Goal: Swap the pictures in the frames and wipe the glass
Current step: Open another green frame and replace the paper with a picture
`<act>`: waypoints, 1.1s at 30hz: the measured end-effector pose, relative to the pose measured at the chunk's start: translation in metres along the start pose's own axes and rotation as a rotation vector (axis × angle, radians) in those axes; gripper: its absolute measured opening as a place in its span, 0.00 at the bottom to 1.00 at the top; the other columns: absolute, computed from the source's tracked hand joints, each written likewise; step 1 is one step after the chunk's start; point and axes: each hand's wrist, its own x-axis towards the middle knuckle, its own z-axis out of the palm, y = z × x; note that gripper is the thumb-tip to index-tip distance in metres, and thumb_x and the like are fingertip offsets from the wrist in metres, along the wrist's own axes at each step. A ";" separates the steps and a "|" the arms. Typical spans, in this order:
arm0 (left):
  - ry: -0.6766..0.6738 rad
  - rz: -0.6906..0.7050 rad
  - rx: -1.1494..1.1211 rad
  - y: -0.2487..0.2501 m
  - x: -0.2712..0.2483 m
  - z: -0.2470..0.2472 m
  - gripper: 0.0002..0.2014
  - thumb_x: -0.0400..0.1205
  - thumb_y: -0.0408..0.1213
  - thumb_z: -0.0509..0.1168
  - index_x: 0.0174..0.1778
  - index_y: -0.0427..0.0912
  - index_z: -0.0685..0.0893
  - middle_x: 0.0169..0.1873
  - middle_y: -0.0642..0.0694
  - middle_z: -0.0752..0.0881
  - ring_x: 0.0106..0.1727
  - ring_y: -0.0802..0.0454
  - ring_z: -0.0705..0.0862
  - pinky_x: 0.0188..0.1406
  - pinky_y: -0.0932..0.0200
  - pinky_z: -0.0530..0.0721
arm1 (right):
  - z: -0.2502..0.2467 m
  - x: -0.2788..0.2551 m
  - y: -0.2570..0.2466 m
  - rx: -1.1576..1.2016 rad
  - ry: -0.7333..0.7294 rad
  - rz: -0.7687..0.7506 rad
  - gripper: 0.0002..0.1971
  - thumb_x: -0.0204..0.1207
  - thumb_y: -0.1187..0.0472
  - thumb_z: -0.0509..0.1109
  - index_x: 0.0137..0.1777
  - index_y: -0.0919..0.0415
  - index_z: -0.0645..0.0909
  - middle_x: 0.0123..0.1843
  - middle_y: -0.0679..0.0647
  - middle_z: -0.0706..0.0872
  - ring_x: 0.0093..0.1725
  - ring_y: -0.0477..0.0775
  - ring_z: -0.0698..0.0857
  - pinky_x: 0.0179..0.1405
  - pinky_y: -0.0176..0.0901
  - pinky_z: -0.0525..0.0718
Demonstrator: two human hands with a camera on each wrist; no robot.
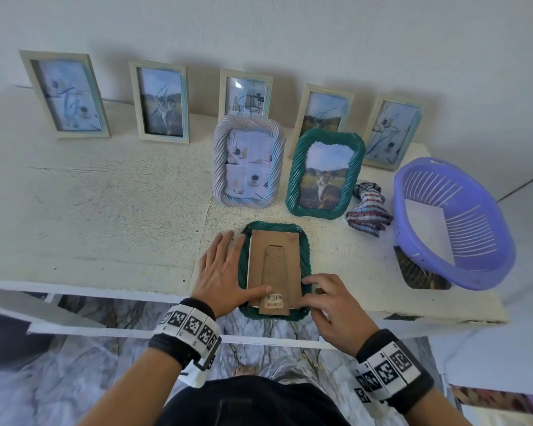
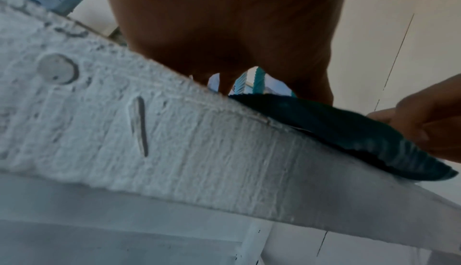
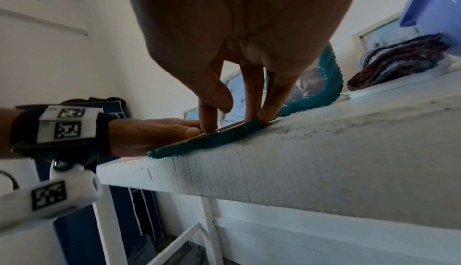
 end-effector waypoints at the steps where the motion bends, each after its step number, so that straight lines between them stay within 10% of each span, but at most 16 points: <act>1: 0.003 0.002 0.004 0.000 0.000 0.000 0.66 0.54 0.89 0.42 0.85 0.52 0.46 0.86 0.47 0.47 0.86 0.49 0.41 0.83 0.47 0.46 | -0.001 0.001 -0.001 -0.018 -0.008 -0.015 0.18 0.73 0.62 0.55 0.49 0.51 0.87 0.61 0.55 0.81 0.61 0.57 0.74 0.56 0.44 0.78; 10: -0.001 -0.010 0.008 0.001 -0.002 -0.001 0.65 0.55 0.88 0.46 0.85 0.53 0.44 0.86 0.49 0.45 0.85 0.51 0.39 0.82 0.49 0.43 | 0.000 0.007 -0.001 -0.057 0.038 0.007 0.15 0.73 0.61 0.52 0.38 0.59 0.81 0.53 0.53 0.82 0.56 0.56 0.74 0.51 0.50 0.82; 15: -0.006 -0.017 0.002 0.002 -0.002 -0.001 0.64 0.57 0.86 0.50 0.86 0.53 0.45 0.86 0.49 0.45 0.85 0.51 0.39 0.82 0.49 0.42 | 0.004 0.010 -0.011 -0.143 0.007 0.067 0.26 0.73 0.58 0.49 0.68 0.52 0.79 0.55 0.53 0.77 0.58 0.53 0.69 0.56 0.41 0.77; 33: -0.229 0.257 -0.015 -0.030 -0.008 -0.016 0.52 0.66 0.84 0.40 0.84 0.59 0.45 0.84 0.55 0.40 0.82 0.56 0.26 0.76 0.59 0.25 | 0.006 0.018 -0.027 -0.191 0.045 0.171 0.20 0.70 0.63 0.59 0.57 0.51 0.87 0.62 0.52 0.82 0.50 0.60 0.77 0.35 0.47 0.87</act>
